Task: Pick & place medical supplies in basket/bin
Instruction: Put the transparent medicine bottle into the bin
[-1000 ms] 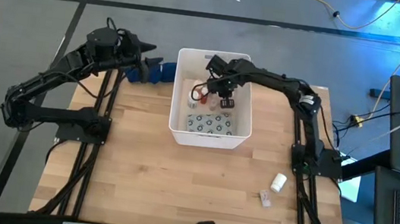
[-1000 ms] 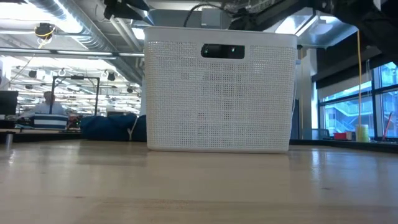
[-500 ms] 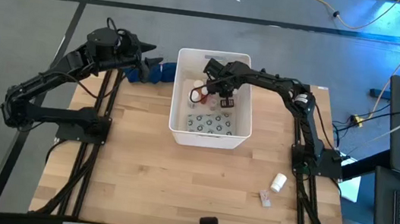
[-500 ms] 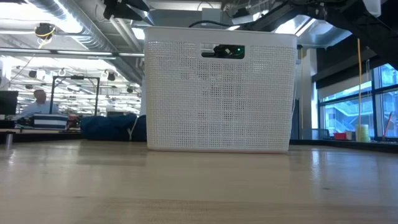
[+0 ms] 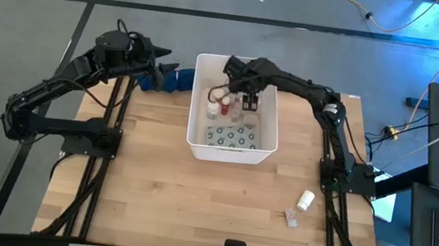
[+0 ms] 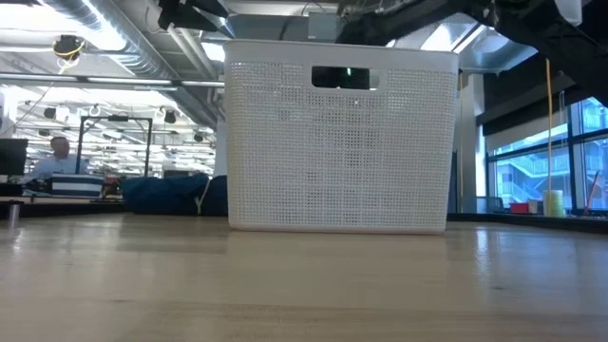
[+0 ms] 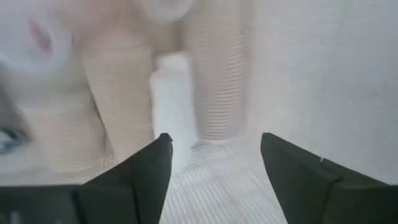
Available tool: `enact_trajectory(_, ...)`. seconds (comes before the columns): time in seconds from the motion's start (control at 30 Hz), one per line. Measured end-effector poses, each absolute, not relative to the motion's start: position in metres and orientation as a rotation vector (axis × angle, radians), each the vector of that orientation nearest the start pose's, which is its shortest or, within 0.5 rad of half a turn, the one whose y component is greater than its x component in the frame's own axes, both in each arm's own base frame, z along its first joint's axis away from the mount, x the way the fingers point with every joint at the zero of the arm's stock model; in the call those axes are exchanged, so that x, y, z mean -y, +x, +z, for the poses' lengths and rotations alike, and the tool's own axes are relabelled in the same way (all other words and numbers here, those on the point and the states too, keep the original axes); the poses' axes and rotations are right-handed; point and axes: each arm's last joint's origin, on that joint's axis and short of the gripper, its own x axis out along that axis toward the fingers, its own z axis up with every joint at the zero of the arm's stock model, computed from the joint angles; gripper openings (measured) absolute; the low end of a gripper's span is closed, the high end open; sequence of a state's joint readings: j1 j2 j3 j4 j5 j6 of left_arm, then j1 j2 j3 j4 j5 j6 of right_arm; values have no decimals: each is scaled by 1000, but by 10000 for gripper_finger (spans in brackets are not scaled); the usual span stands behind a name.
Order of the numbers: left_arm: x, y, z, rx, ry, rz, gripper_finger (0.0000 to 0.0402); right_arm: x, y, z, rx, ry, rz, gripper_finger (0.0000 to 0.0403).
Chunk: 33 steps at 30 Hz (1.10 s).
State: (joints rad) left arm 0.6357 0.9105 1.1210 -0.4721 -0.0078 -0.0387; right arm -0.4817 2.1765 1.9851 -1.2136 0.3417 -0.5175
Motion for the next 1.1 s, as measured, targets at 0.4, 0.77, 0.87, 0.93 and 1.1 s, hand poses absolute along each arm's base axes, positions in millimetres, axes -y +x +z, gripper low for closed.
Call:
enact_trajectory(0.4, -106, 143, 397, -240, -119, 645, 259, 160, 393, 353, -1155, 17, -571, 249)
enact_trajectory(0.77, -106, 144, 397, -237, -119, 644, 259, 42, 387, 383, -1071, 326, -527, 249)
enact_trajectory(0.87, -106, 144, 397, -236, -119, 645, 259, 3, 387, 384, -1064, 393, -518, 249)
enact_trajectory(0.93, -106, 144, 397, -236, -121, 645, 259, -24, 385, 383, -1065, 435, -511, 249)
enact_trajectory(1.1, -106, 144, 397, -234, -132, 639, 259, -87, 373, 382, -1053, 552, -538, 249)
